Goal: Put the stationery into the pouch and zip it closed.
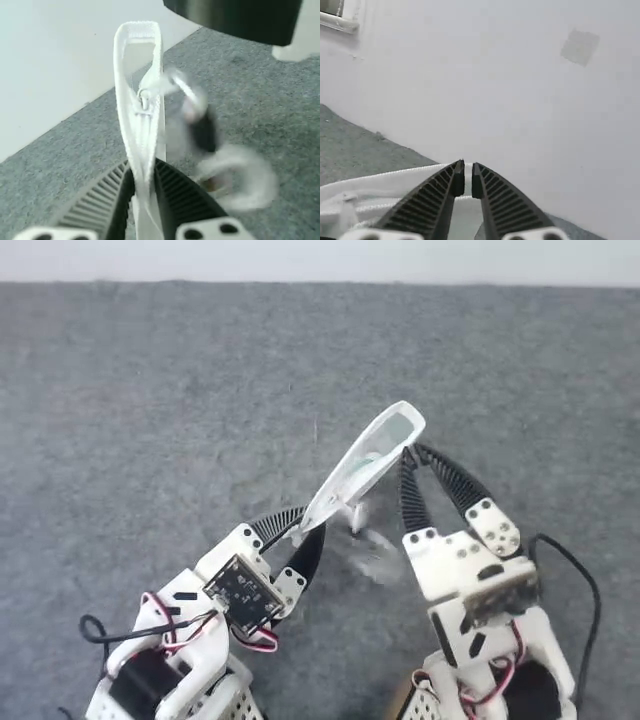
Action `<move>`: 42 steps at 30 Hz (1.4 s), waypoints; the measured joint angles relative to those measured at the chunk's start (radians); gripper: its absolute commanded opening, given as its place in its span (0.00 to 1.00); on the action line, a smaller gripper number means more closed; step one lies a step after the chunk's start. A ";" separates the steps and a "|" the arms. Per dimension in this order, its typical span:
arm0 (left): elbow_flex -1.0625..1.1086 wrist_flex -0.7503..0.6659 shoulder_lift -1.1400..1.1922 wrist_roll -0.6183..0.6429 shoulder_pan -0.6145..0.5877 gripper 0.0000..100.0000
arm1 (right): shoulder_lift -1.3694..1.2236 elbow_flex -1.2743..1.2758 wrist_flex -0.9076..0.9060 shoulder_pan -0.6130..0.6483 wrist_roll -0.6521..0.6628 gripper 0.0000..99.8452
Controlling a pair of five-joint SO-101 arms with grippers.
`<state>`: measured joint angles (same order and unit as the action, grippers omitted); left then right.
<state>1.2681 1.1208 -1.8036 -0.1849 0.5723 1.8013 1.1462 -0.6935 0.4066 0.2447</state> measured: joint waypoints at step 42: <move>0.000 -0.002 0.000 0.003 -0.003 0.01 | -0.319 -0.293 -0.453 0.373 0.091 0.10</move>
<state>1.2681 1.1193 -1.8036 -0.1818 0.5692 1.4822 0.8531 -1.1462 0.7795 0.3353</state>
